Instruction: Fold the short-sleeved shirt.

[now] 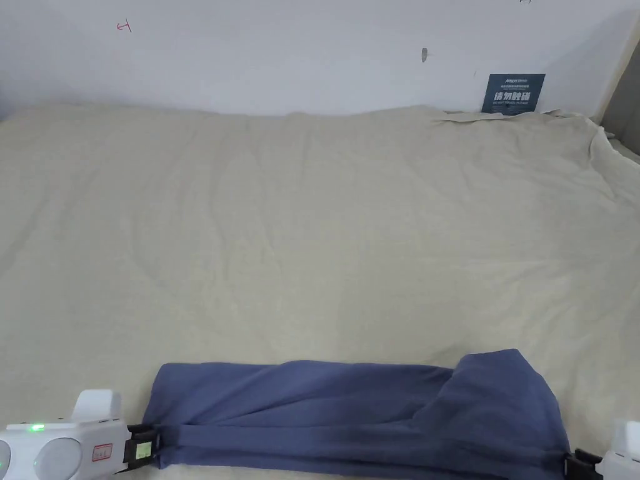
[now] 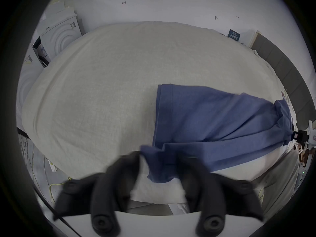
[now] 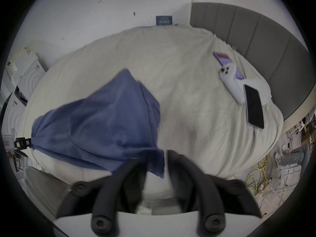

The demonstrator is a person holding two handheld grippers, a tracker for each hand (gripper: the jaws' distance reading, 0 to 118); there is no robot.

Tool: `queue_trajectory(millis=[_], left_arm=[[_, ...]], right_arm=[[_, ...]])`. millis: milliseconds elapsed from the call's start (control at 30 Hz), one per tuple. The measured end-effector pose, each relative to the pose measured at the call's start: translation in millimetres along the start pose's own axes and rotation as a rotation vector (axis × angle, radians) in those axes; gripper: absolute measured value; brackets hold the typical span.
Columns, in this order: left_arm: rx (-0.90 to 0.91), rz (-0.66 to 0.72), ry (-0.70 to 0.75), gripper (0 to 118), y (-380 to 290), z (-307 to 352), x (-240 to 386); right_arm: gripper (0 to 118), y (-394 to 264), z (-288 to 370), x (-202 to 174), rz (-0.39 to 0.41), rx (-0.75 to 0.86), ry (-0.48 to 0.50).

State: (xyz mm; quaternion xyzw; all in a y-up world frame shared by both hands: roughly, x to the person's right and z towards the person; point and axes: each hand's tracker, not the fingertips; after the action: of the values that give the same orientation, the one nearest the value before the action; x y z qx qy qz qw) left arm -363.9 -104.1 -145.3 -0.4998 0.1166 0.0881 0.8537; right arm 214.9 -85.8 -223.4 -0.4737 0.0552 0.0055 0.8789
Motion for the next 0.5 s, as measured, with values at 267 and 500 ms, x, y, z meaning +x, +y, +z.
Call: queue_trajectory(millis=[267, 500], left_arm=[[0.223, 0.018, -0.061, 116, 40, 54, 22], [0.469, -0.023, -0.055, 113, 69, 103, 60]], right_arm=[[87, 55, 59, -40, 0.035, 0.294, 0.066], [87, 85, 105, -88, 0.098, 0.578, 0.06]])
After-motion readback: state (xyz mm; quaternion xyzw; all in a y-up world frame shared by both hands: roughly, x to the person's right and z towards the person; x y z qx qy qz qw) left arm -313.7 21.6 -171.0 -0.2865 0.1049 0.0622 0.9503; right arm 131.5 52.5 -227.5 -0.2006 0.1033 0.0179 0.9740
